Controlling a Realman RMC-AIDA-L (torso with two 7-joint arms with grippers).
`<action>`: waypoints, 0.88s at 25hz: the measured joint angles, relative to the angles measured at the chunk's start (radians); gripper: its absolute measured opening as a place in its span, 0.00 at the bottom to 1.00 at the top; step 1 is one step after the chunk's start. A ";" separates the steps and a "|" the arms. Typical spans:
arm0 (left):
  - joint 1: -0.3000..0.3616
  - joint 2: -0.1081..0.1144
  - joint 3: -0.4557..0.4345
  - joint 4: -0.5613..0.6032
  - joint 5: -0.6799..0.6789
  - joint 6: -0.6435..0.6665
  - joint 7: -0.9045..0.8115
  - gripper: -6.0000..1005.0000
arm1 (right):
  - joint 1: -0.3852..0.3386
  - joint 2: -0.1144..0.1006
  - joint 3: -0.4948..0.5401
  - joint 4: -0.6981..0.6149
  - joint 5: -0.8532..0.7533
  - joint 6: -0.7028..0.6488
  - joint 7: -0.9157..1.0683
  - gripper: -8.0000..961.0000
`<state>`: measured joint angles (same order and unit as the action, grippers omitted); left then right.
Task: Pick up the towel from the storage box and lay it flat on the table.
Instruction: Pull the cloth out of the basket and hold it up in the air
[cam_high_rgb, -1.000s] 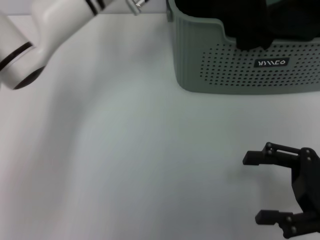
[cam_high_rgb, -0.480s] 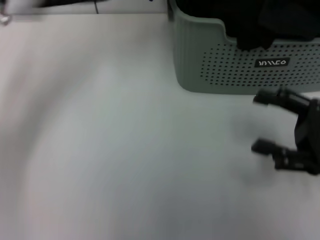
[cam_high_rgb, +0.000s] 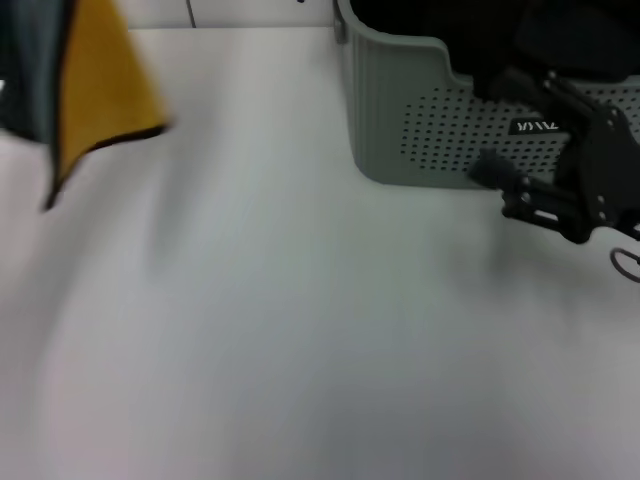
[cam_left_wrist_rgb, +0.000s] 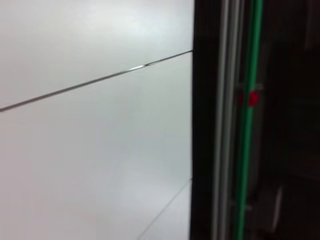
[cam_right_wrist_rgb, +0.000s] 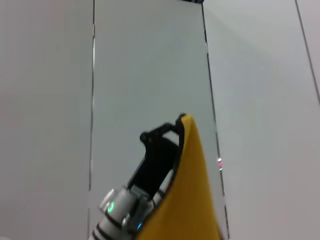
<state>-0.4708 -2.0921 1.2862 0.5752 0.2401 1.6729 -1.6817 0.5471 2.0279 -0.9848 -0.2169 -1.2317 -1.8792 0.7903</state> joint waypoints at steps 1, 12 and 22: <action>-0.010 0.000 0.002 -0.023 0.000 0.000 0.015 0.01 | 0.011 0.000 0.000 0.021 0.009 0.000 -0.009 0.89; -0.104 -0.015 0.086 -0.134 -0.019 -0.005 0.162 0.01 | 0.158 0.000 0.010 0.210 0.082 0.043 -0.074 0.89; -0.186 -0.015 0.231 -0.160 -0.127 -0.034 0.264 0.01 | 0.263 0.000 0.010 0.311 0.070 0.066 -0.067 0.89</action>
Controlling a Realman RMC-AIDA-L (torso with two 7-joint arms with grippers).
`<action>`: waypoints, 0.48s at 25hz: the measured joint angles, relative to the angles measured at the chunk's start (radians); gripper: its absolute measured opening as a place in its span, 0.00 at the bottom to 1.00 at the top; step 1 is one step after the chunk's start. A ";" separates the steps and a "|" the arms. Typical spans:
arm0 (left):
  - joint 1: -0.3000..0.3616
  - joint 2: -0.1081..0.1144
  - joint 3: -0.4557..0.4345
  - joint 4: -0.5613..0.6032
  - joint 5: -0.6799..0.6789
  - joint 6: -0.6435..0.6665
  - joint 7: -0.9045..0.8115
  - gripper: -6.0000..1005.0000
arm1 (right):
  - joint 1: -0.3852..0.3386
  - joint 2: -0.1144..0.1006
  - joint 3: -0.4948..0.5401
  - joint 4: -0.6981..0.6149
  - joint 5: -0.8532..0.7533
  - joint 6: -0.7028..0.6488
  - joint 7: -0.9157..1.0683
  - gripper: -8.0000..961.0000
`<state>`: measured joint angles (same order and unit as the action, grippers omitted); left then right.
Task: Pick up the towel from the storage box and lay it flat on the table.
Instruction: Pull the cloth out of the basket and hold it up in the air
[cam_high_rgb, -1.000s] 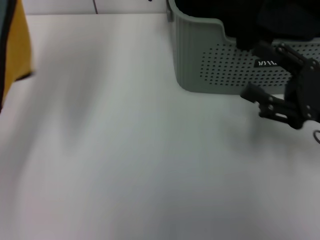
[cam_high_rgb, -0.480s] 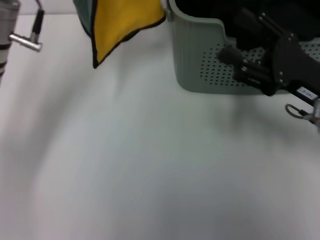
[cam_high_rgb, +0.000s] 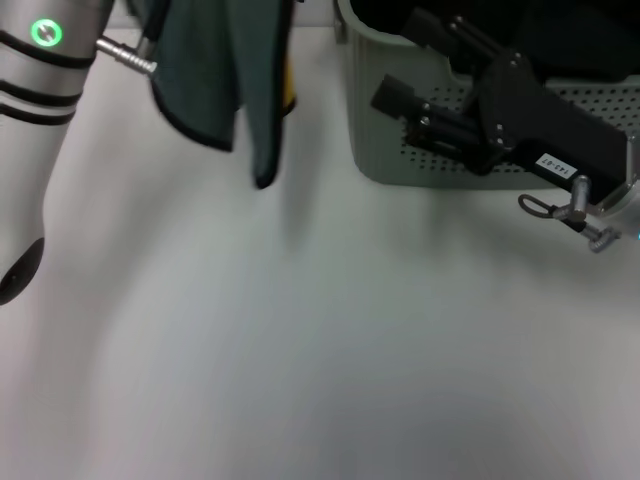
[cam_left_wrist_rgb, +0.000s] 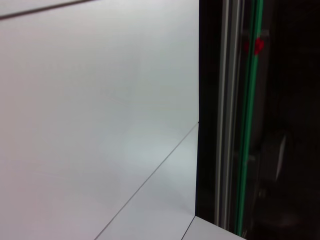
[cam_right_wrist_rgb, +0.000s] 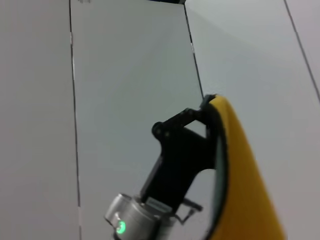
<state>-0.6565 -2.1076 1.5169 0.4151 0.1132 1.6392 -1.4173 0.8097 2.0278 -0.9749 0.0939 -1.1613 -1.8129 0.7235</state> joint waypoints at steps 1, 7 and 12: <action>-0.002 0.000 0.011 0.000 -0.009 -0.003 0.011 0.01 | 0.008 0.000 0.000 0.011 -0.004 -0.004 0.001 0.89; -0.020 0.000 0.125 0.005 -0.113 -0.026 0.091 0.01 | 0.052 0.000 0.018 0.065 -0.017 0.018 0.002 0.89; -0.046 0.000 0.197 0.011 -0.169 -0.039 0.136 0.01 | 0.073 0.000 0.207 0.112 -0.160 0.115 -0.019 0.89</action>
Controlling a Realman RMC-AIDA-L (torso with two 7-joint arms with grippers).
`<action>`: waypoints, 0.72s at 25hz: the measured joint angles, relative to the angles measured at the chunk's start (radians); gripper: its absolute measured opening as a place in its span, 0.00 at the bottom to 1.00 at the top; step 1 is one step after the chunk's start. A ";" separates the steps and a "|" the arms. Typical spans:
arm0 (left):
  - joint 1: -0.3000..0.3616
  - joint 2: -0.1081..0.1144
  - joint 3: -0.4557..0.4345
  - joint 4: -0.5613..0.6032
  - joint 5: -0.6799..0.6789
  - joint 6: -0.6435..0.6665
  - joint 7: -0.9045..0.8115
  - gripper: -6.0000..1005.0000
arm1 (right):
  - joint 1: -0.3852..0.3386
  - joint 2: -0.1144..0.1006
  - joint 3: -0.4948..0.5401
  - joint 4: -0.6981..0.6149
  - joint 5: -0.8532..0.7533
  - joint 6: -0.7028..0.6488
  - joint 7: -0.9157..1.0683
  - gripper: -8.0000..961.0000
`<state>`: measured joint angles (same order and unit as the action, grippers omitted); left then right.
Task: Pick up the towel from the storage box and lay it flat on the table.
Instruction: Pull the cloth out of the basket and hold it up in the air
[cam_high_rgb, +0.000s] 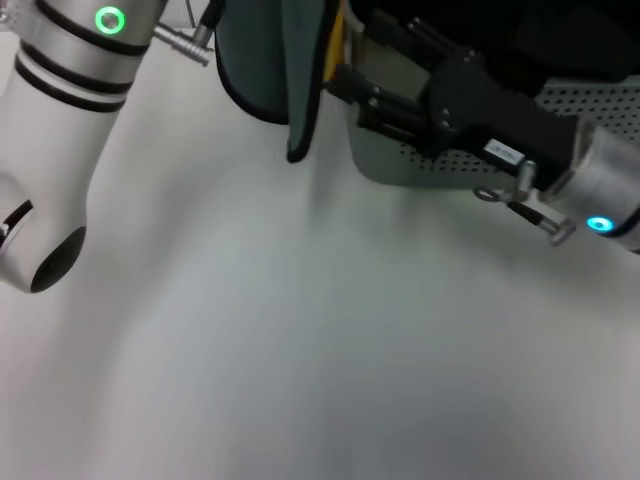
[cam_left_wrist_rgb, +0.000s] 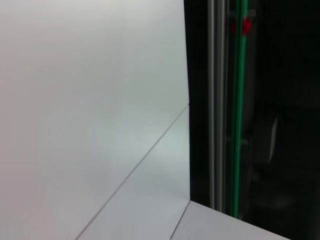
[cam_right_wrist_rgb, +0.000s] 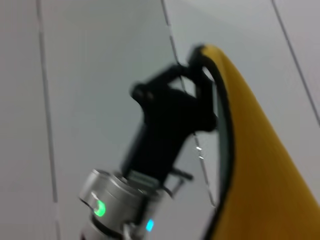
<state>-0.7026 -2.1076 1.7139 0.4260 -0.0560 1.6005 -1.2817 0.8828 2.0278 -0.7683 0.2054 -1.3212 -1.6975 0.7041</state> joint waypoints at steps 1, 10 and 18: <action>-0.002 0.000 0.004 0.003 -0.003 0.000 0.002 0.01 | 0.000 0.000 0.061 0.004 -0.058 0.022 -0.004 0.89; -0.004 0.000 0.008 0.021 -0.005 -0.011 0.023 0.01 | -0.001 0.000 0.501 0.079 -0.516 0.163 -0.091 0.89; 0.006 0.001 0.002 0.021 -0.014 -0.012 0.030 0.01 | -0.070 0.000 0.613 0.103 -0.628 0.176 -0.134 0.89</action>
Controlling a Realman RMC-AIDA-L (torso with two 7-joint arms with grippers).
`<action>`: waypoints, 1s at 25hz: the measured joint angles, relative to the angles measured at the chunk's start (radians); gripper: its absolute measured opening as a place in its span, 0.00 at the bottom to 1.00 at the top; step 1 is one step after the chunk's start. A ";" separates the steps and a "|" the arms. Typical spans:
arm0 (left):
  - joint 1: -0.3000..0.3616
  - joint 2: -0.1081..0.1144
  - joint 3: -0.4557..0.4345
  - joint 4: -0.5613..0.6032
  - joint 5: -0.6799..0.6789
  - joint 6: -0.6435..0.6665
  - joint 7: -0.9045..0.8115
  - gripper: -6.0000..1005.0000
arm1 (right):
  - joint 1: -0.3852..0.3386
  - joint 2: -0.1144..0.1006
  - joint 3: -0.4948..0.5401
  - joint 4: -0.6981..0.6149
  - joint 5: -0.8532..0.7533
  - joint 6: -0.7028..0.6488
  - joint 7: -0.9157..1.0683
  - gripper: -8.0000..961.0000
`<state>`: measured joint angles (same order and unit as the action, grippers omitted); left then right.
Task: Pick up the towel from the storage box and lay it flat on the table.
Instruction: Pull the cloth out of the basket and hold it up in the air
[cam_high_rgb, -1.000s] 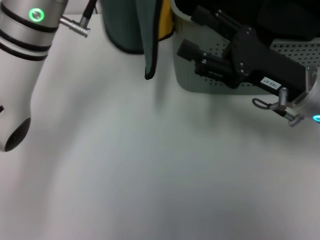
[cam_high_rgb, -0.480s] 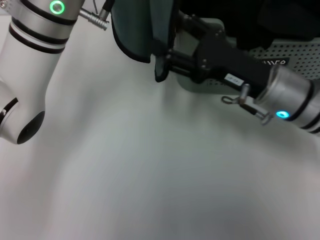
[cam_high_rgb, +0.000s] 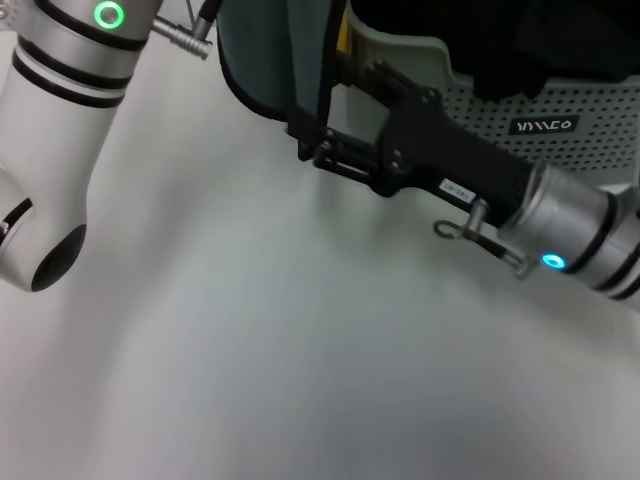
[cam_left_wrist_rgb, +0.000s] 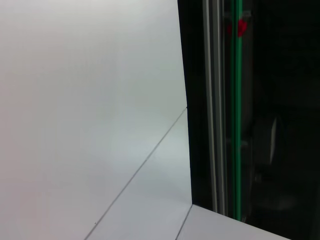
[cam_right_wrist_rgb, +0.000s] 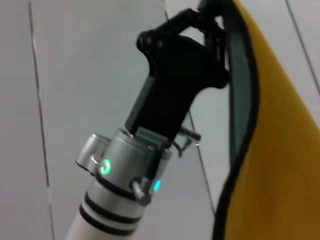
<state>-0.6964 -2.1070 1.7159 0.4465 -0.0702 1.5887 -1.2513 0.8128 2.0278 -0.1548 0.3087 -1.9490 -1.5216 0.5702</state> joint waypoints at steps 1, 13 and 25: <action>0.000 0.000 0.000 0.000 -0.006 0.000 0.001 0.01 | -0.013 0.000 0.006 0.000 -0.001 0.002 -0.009 0.89; -0.001 0.000 0.002 0.000 -0.019 0.001 0.001 0.01 | -0.065 0.000 0.037 0.004 -0.009 0.060 -0.039 0.76; 0.001 -0.001 0.007 0.001 -0.019 0.001 -0.004 0.01 | -0.057 0.000 0.074 0.021 -0.013 0.107 -0.064 0.52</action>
<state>-0.6957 -2.1076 1.7228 0.4472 -0.0892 1.5892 -1.2549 0.7558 2.0278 -0.0808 0.3299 -1.9622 -1.4142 0.5065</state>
